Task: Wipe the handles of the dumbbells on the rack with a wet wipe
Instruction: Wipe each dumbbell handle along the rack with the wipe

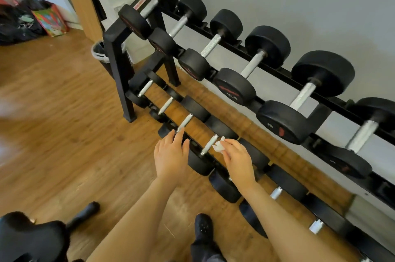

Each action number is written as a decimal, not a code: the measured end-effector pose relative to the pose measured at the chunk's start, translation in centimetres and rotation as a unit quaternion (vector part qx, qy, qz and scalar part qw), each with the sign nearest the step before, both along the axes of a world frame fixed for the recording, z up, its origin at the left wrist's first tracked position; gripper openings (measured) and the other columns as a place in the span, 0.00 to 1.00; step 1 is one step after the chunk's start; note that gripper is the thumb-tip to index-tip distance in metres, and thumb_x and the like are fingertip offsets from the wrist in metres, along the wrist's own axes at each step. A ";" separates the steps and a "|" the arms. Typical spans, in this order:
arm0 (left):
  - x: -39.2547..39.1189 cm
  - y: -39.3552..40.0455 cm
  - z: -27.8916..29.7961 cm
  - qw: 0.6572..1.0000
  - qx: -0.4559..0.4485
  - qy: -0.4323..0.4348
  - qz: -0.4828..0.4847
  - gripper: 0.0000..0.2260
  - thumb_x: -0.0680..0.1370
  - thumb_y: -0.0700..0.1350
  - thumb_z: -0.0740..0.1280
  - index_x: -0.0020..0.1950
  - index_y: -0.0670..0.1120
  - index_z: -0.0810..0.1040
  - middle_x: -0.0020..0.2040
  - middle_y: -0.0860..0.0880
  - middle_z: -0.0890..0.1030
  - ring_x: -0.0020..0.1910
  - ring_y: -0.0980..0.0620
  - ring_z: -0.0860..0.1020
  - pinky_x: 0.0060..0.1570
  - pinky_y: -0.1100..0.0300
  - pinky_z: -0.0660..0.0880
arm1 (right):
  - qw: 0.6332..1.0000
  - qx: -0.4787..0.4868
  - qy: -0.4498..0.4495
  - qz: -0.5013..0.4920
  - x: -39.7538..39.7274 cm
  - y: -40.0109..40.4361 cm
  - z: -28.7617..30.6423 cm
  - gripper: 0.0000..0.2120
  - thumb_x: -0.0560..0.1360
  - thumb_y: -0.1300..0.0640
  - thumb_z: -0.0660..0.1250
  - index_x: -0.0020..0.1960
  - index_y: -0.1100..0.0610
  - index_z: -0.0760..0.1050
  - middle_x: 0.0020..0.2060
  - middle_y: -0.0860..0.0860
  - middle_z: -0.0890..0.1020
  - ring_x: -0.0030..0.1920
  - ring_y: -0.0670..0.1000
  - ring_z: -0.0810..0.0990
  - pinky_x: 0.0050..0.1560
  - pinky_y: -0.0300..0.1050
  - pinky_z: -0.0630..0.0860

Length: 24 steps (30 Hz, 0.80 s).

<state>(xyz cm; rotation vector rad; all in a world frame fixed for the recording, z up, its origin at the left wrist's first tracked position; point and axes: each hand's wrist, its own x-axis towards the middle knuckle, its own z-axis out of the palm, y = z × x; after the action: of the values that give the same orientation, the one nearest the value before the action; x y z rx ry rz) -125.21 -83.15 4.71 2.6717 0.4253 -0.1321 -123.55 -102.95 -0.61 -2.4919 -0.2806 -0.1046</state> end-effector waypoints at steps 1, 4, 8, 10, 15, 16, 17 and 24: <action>1.0 0.6 0.0 1.000 0.001 0.007 -0.005 0.22 0.84 0.55 0.52 0.79 0.53 0.61 0.77 0.48 0.64 0.76 0.46 0.62 0.75 0.50 0.57 | 1.000 -0.001 0.008 -0.005 0.7 0.3 0.0 0.17 0.77 0.63 0.67 0.66 0.59 0.75 0.60 0.53 0.79 0.60 0.54 0.77 0.59 0.46 0.77; 3.7 1.9 0.0 1.000 -0.007 0.009 -0.026 0.22 0.85 0.54 0.52 0.78 0.52 0.62 0.77 0.47 0.65 0.75 0.46 0.63 0.74 0.49 0.58 | 0.999 0.010 0.037 -0.038 2.3 1.5 0.5 0.22 0.78 0.61 0.66 0.71 0.56 0.70 0.62 0.51 0.77 0.62 0.51 0.75 0.60 0.44 0.74; 7.4 3.6 -0.5 0.997 -0.011 -0.001 -0.076 0.21 0.85 0.53 0.54 0.77 0.51 0.64 0.74 0.48 0.70 0.71 0.46 0.69 0.69 0.49 0.66 | 0.994 0.021 0.058 -0.085 3.8 3.2 0.6 0.22 0.78 0.60 0.66 0.71 0.56 0.69 0.60 0.52 0.78 0.61 0.51 0.76 0.59 0.42 0.74; 9.1 4.6 -1.0 0.994 -0.009 -0.002 -0.106 0.21 0.84 0.54 0.54 0.77 0.51 0.65 0.74 0.48 0.70 0.71 0.47 0.69 0.69 0.49 0.66 | 0.993 0.013 0.053 -0.108 4.2 4.2 0.2 0.21 0.77 0.61 0.67 0.69 0.57 0.71 0.58 0.52 0.79 0.60 0.52 0.77 0.58 0.43 0.75; 12.7 7.7 -2.5 0.982 0.009 -0.013 -0.189 0.20 0.84 0.53 0.57 0.75 0.49 0.69 0.73 0.45 0.71 0.72 0.46 0.68 0.70 0.49 0.66 | 0.982 0.017 0.036 -0.187 4.4 7.5 -0.7 0.18 0.76 0.64 0.68 0.65 0.59 0.75 0.57 0.53 0.80 0.57 0.53 0.79 0.58 0.45 0.74; 13.3 8.4 -2.8 0.980 0.017 -0.012 -0.199 0.20 0.84 0.53 0.57 0.75 0.49 0.69 0.73 0.45 0.71 0.72 0.45 0.68 0.70 0.49 0.66 | 0.978 0.010 0.045 -0.203 4.4 8.2 -1.0 0.17 0.77 0.63 0.67 0.66 0.58 0.75 0.58 0.53 0.79 0.58 0.53 0.78 0.59 0.45 0.73; 13.8 8.9 -3.1 0.978 0.025 -0.012 -0.205 0.20 0.84 0.53 0.57 0.75 0.49 0.69 0.74 0.44 0.70 0.72 0.45 0.68 0.70 0.49 0.65 | 0.975 0.003 0.056 -0.216 4.4 8.9 -1.4 0.17 0.78 0.62 0.66 0.66 0.58 0.75 0.59 0.53 0.79 0.60 0.53 0.77 0.61 0.44 0.72; 15.3 11.3 -7.4 0.977 0.008 -0.021 -0.212 0.19 0.84 0.50 0.59 0.74 0.49 0.71 0.75 0.42 0.68 0.72 0.43 0.67 0.70 0.48 0.62 | 0.964 0.004 0.079 -0.252 3.7 12.0 -5.7 0.17 0.77 0.63 0.68 0.65 0.60 0.76 0.56 0.55 0.79 0.56 0.58 0.78 0.56 0.51 0.76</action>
<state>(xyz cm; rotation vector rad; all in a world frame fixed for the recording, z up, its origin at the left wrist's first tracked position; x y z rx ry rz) -109.90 -71.90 -2.66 2.7365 -0.1649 -0.1966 -119.90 -90.90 -6.33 -2.4894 0.4247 -0.1128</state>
